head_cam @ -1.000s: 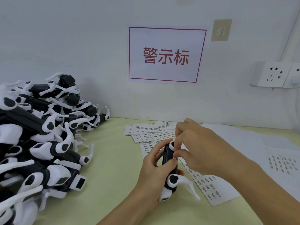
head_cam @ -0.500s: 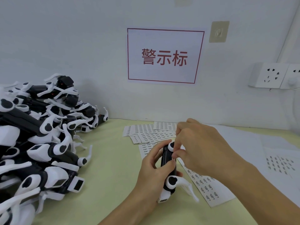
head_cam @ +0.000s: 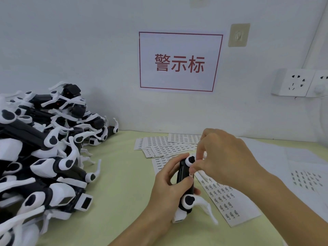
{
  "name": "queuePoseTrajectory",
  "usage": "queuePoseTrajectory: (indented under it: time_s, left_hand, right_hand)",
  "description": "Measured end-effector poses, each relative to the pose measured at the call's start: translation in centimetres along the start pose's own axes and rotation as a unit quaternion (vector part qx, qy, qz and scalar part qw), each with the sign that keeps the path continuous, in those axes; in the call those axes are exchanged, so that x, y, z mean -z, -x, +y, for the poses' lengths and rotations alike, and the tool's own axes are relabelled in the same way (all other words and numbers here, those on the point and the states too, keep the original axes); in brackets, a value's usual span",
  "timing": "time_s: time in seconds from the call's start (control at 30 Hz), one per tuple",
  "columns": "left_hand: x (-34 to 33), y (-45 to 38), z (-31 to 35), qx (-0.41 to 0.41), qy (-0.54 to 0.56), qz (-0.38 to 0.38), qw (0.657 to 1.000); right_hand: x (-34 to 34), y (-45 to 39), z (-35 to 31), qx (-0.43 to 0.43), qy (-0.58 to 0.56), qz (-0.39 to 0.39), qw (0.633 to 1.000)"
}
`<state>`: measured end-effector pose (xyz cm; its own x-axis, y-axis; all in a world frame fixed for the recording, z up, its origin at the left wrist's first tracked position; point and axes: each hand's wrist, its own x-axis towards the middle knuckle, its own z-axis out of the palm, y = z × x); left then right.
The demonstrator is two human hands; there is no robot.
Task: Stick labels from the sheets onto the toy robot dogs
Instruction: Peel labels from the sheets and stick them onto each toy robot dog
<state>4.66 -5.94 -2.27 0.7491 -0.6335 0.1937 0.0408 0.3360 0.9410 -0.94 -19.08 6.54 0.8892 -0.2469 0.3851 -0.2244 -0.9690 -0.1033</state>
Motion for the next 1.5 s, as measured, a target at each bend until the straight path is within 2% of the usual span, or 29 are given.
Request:
queuePoseTrajectory:
  time_s: [0.3,0.57,0.8,1.17,1.5]
  left_hand:
    - [0.1,0.0,0.1,0.013,0.036,0.024,0.999]
    - [0.0,-0.2,0.3,0.043,0.038,0.054,0.997]
    - [0.1,-0.4,0.2,0.037,0.033,0.048,0.998]
    - [0.6,-0.2,0.0,0.025,0.087,0.008,0.996]
    - [0.6,0.0,0.3,0.053,0.163,-0.029,0.985]
  right_hand:
    - [0.3,-0.3,2.1,-0.018,-0.133,-0.080,0.988]
    - [-0.8,-0.3,2.2,0.016,-0.184,-0.109,0.977]
    - [-1.1,-0.3,1.8,0.033,-0.207,-0.143,0.967]
    - [-1.7,-0.4,2.0,0.048,-0.196,-0.109,0.973]
    - [-2.1,-0.6,2.4,0.057,-0.242,-0.097,0.964]
